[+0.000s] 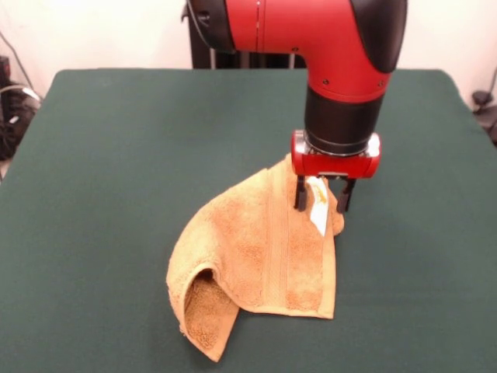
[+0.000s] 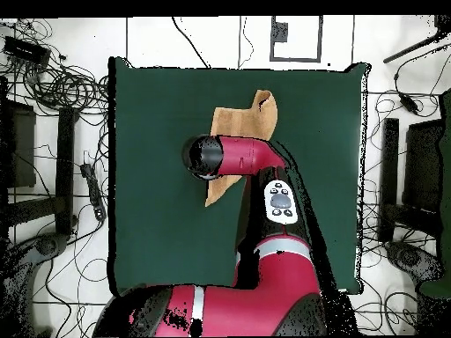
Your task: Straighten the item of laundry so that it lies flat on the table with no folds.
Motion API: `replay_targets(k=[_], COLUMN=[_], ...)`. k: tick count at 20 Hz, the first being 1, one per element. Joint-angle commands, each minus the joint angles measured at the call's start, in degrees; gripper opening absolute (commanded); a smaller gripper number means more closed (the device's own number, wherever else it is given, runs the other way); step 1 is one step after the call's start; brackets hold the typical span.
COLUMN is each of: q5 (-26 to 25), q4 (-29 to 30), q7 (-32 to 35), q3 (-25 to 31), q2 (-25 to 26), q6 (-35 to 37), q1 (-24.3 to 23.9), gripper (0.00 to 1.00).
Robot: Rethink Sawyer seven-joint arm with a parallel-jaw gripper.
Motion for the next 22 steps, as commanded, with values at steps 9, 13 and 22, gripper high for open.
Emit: replay_targets(k=[9, 13, 22], q5=[0.3, 0.4, 0.4], q4=[2.3, 1.7, 3.4], q7=[5.4, 5.7, 5.9], q3=[3.0, 2.5, 2.8], q2=[1.6, 1.4, 1.0], q6=[3.4, 4.4, 3.4], q1=[1.6, 2.0, 1.9], gripper=[1.0, 1.0, 1.0])
